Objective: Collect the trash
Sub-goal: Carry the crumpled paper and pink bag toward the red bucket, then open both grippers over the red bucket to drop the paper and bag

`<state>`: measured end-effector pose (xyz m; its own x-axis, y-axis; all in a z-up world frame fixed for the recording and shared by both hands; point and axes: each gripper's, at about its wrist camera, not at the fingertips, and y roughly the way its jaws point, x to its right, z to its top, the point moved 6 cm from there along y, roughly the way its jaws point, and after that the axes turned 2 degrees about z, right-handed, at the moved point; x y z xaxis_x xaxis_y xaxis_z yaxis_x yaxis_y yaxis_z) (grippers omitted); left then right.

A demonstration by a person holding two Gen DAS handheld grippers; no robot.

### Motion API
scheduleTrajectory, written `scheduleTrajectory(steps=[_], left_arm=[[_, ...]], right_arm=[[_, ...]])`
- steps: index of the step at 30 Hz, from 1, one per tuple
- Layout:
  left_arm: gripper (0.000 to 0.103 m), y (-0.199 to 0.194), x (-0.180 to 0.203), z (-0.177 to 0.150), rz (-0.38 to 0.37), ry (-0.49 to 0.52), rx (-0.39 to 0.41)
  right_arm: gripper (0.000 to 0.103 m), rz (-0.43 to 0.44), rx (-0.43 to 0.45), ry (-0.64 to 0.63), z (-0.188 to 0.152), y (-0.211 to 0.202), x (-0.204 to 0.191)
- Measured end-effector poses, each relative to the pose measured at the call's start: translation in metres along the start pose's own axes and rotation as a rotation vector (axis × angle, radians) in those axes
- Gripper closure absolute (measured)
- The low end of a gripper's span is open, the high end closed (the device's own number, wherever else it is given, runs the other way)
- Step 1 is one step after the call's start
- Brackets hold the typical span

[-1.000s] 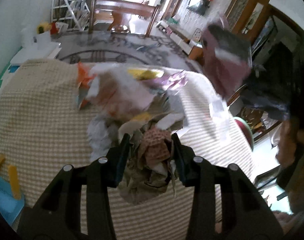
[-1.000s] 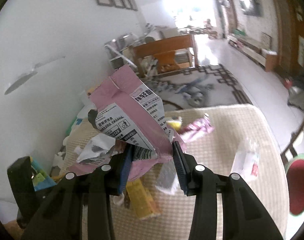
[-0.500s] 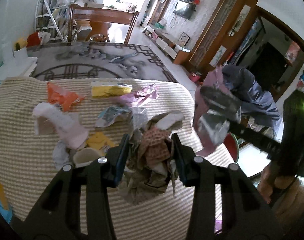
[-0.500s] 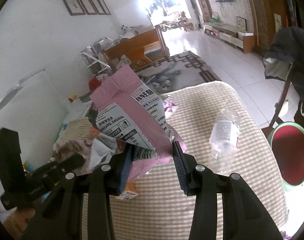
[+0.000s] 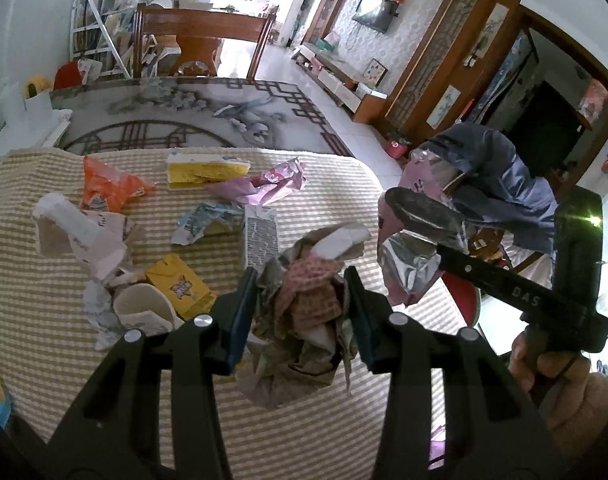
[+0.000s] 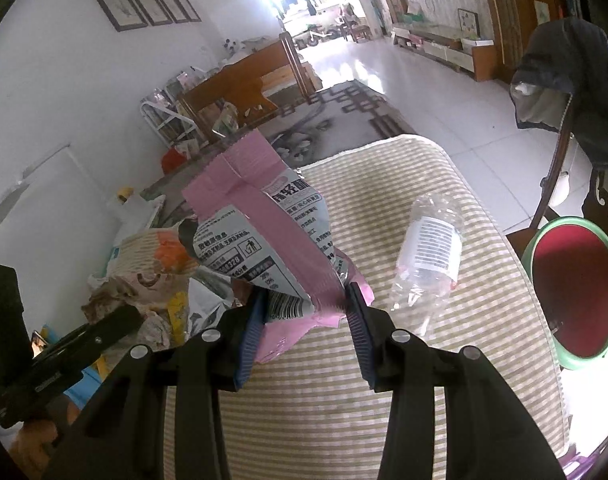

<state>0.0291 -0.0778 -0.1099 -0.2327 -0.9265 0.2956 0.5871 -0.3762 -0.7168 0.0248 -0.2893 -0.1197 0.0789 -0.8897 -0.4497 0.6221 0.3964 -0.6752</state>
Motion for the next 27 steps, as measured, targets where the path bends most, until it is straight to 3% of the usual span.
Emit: scheduleTrajectory(steps=[13,27], left_arm=[[0.061,0.038,0.057,0.008,-0.028,0.022,-0.037],[0.061,0.083,0.144,0.012,-0.08,0.09,-0.082]], right_arm=[[0.063,-0.023,-0.008,0.039,0.017,-0.015,0.056],[0.063,-0.087,0.014,0.139,0.03,-0.051,0.155]])
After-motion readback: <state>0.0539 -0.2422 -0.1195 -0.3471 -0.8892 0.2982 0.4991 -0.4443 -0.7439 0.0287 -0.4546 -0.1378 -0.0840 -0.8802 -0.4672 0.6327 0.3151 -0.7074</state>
